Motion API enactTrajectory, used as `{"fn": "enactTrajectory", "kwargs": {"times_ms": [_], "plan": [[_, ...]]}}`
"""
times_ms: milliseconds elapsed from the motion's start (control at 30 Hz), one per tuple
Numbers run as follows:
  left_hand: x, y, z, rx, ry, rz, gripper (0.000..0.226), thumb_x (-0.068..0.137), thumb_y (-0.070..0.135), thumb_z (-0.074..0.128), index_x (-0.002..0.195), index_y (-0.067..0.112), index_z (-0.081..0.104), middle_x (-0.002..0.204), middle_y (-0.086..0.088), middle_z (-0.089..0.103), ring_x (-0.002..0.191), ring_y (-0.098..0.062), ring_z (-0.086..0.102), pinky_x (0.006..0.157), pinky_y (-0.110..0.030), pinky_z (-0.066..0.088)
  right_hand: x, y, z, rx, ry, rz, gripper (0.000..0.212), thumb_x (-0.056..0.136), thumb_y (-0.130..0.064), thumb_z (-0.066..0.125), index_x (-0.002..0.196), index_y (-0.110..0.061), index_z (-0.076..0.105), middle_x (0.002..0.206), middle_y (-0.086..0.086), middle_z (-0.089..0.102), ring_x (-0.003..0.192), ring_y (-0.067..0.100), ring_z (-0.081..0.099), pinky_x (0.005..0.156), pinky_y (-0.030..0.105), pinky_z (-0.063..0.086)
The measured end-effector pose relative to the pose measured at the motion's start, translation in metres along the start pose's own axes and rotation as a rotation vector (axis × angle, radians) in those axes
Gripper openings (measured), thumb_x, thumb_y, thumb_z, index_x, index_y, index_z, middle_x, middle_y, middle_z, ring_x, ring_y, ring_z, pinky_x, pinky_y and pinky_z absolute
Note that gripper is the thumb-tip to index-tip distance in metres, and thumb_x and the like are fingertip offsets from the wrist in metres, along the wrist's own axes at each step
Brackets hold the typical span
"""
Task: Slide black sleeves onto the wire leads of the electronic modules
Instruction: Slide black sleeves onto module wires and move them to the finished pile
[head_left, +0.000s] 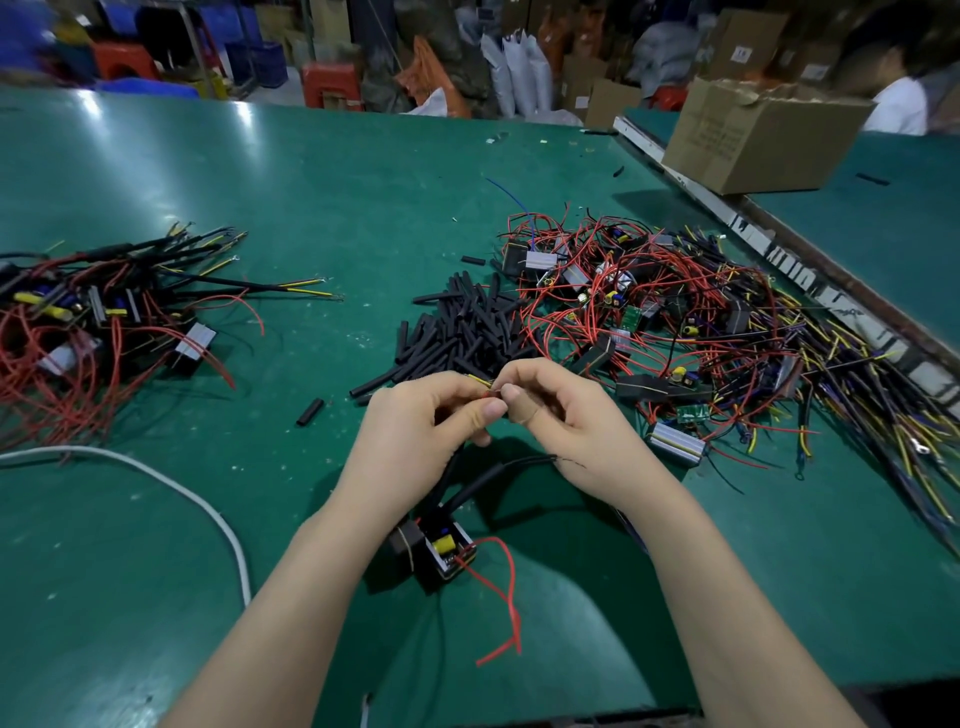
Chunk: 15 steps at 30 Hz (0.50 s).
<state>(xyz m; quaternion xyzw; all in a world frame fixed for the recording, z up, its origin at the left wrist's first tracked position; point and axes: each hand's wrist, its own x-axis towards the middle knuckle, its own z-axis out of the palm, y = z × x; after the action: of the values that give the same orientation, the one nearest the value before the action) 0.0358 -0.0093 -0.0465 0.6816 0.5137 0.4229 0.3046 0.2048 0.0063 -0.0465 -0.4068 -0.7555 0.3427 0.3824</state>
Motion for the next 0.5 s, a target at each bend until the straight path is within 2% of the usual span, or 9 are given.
{"fn": "enactTrajectory", "kwargs": {"times_ms": [33,100,133,200,367,433,500], "plan": [[0.0001,0.0000,0.0003,-0.001,-0.009,-0.005,0.006,0.084,0.035,0.066,0.078,0.036,0.064,0.064,0.016,0.069,0.057,0.003,0.054,0.057,-0.011,0.038,-0.0001,0.0003,-0.0003,-0.001,0.007,-0.002,0.009,0.097,-0.025,0.049,0.094,-0.027,0.058,0.080,0.005,0.059,0.070,0.026,0.050,0.065,0.032,0.040],[0.0005,-0.0004,-0.0002,-0.010,-0.042,-0.015,0.005,0.086,0.034,0.065,0.082,0.032,0.062,0.069,0.017,0.070,0.063,0.004,0.056,0.065,-0.017,0.042,0.0002,0.0004,-0.0008,0.000,0.020,0.003,0.013,0.098,-0.020,0.050,0.093,-0.030,0.057,0.073,-0.015,0.057,0.062,0.002,0.047,0.061,0.016,0.035],[0.0008,-0.0010,-0.0009,-0.020,-0.056,-0.022,0.004,0.086,0.033,0.065,0.084,0.031,0.063,0.071,0.017,0.071,0.065,0.003,0.058,0.068,-0.021,0.043,0.0005,0.0005,-0.0010,-0.008,0.021,0.005,0.016,0.099,-0.017,0.050,0.092,-0.030,0.056,0.071,-0.023,0.056,0.062,-0.002,0.047,0.060,0.010,0.033],[0.0011,-0.0024,-0.0026,-0.045,-0.062,-0.032,0.003,0.085,0.033,0.067,0.084,0.030,0.065,0.072,0.017,0.071,0.070,0.000,0.062,0.073,-0.024,0.046,0.0004,0.0001,-0.0014,-0.026,0.017,0.009,0.018,0.099,-0.015,0.050,0.092,-0.029,0.057,0.070,-0.027,0.054,0.062,-0.004,0.047,0.060,0.008,0.033],[0.0005,-0.0022,-0.0047,-0.104,-0.071,-0.041,0.012,0.077,0.043,0.066,0.082,0.032,0.067,0.074,0.014,0.072,0.070,-0.002,0.064,0.074,-0.025,0.050,-0.0008,-0.0042,-0.0028,-0.035,0.010,-0.003,0.017,0.099,-0.013,0.050,0.091,-0.026,0.058,0.071,-0.020,0.053,0.067,-0.003,0.047,0.064,0.011,0.035],[0.0013,-0.0014,-0.0054,-0.144,-0.132,-0.064,0.005,0.084,0.032,0.067,0.088,0.031,0.068,0.077,0.012,0.073,0.073,-0.004,0.065,0.075,-0.024,0.051,-0.0005,-0.0055,-0.0038,-0.042,0.014,0.010,0.016,0.099,-0.013,0.050,0.092,-0.023,0.059,0.079,-0.013,0.055,0.070,-0.002,0.047,0.067,0.012,0.035],[0.0016,0.0001,-0.0053,-0.185,-0.197,-0.090,0.013,0.090,0.017,0.063,0.092,0.029,0.067,0.079,0.012,0.074,0.070,-0.001,0.062,0.070,-0.015,0.048,-0.0003,-0.0066,-0.0050,-0.039,0.016,0.023,0.015,0.099,-0.011,0.050,0.092,-0.022,0.060,0.085,-0.005,0.060,0.075,0.000,0.049,0.071,0.012,0.037]]}}
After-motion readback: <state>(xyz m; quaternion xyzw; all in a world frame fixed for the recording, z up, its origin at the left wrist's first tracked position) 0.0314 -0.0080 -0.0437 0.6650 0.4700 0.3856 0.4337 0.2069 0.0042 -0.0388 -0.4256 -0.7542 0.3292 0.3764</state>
